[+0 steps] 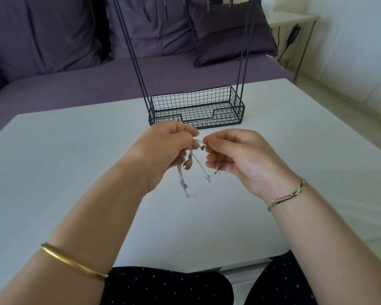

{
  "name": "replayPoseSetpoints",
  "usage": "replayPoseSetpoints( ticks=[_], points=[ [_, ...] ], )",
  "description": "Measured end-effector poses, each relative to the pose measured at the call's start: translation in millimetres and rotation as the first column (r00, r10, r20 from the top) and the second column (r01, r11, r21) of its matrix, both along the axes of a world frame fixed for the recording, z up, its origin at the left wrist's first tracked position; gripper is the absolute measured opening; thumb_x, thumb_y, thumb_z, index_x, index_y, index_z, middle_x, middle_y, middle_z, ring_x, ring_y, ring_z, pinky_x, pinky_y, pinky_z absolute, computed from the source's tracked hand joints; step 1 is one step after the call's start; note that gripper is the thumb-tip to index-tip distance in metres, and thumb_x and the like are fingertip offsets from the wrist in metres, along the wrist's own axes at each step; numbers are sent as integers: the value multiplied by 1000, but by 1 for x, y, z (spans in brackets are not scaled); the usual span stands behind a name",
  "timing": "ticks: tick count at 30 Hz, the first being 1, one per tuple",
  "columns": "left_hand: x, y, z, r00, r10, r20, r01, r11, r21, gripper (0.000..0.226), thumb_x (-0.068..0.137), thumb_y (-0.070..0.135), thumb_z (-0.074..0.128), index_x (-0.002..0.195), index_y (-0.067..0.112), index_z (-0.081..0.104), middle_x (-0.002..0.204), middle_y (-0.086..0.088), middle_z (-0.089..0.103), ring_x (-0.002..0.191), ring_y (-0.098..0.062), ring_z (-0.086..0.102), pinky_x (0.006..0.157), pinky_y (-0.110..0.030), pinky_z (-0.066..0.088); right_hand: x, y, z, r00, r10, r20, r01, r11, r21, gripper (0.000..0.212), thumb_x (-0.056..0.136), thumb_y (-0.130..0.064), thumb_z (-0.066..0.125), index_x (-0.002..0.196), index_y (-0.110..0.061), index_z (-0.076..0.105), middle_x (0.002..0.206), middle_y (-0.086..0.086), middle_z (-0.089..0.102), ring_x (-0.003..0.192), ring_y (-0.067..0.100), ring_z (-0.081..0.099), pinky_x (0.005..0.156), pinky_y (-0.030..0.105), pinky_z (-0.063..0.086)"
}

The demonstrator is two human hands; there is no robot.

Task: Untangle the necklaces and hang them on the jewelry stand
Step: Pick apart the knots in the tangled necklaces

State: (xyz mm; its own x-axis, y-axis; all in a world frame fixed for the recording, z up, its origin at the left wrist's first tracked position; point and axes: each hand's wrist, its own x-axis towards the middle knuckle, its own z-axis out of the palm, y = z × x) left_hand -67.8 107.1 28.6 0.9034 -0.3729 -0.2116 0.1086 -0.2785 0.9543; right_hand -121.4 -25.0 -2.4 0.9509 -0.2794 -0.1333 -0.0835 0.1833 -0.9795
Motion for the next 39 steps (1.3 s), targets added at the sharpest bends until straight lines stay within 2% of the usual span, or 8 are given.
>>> replayPoseSetpoints(
  ticks=[4, 11, 16, 20, 24, 29, 35, 39],
  points=[
    [0, 0, 1, 1000, 3, -10, -3, 1000, 5, 26, 84, -6, 46, 86, 13, 65, 68, 2, 63, 56, -8, 45, 49, -17, 41, -1, 1, 1, 1000, 14, -2, -14, 999, -29, 11, 88, -1, 59, 80, -6, 65, 68, 7, 61, 56, 15, 60, 65, 29, 55],
    [0, 0, -1, 1000, -26, 4, 25, 998, 63, 22, 86, -7, 48, 86, 10, 62, 73, -3, 66, 56, -10, 46, 53, -20, 43, 2, 0, 0, 995, -83, 52, 85, 996, -38, 13, 88, -4, 60, 78, -10, 65, 67, 3, 61, 54, 14, 55, 70, 33, 52],
    [1, 0, -3, 997, -52, 53, 44, 990, 134, 20, 86, -5, 50, 86, 11, 62, 75, -1, 67, 60, -11, 49, 57, -22, 44, 1, 0, -1, 988, -142, 67, 152, 971, -182, 12, 88, -9, 61, 77, -14, 64, 55, -3, 57, 53, 11, 52, 64, 33, 49],
    [2, 3, -4, 994, -47, 94, 30, 984, 175, 18, 87, -5, 53, 88, 11, 61, 82, -6, 67, 65, -13, 54, 59, -23, 48, 1, -2, 2, 978, -197, 68, 204, 971, -123, 9, 89, -7, 59, 83, -11, 64, 50, -7, 48, 49, 11, 55, 78, 39, 56],
    [2, 6, -7, 984, -60, 168, 22, 975, 220, 16, 85, -3, 60, 89, 12, 62, 83, -8, 68, 67, -15, 61, 69, -27, 56, 0, -3, 6, 980, -195, 42, 196, 980, -16, 12, 87, 0, 56, 86, -11, 61, 64, 1, 44, 42, 11, 40, 53, 30, 54],
    [1, 8, -7, 974, -83, 211, 21, 960, 280, 18, 85, -4, 59, 87, 13, 66, 72, -2, 64, 63, -16, 60, 76, -32, 55, -1, -11, 5, 973, -221, 70, 228, 966, -124, 24, 84, 5, 55, 76, -17, 61, 68, -1, 47, 41, 7, 35, 41, 18, 33],
    [-1, 6, -8, 978, -100, 185, 35, 946, 323, 20, 89, 4, 56, 84, 18, 68, 77, -1, 62, 66, -12, 57, 81, -37, 54, -1, -14, -1, 961, -263, 92, 278, 913, -299, 36, 81, 9, 50, 64, -20, 63, 49, -13, 47, 46, 9, 37, 46, 25, 34],
    [-2, 4, -7, 975, -91, 203, 22, 947, 320, 16, 91, 9, 54, 83, 18, 63, 79, -3, 63, 69, -13, 58, 67, -29, 52, -2, -11, -1, 972, -224, 72, 233, 881, -411, 38, 78, 8, 49, 60, -20, 66, 53, 0, 47, 53, 18, 37, 53, 30, 32]
  ],
)
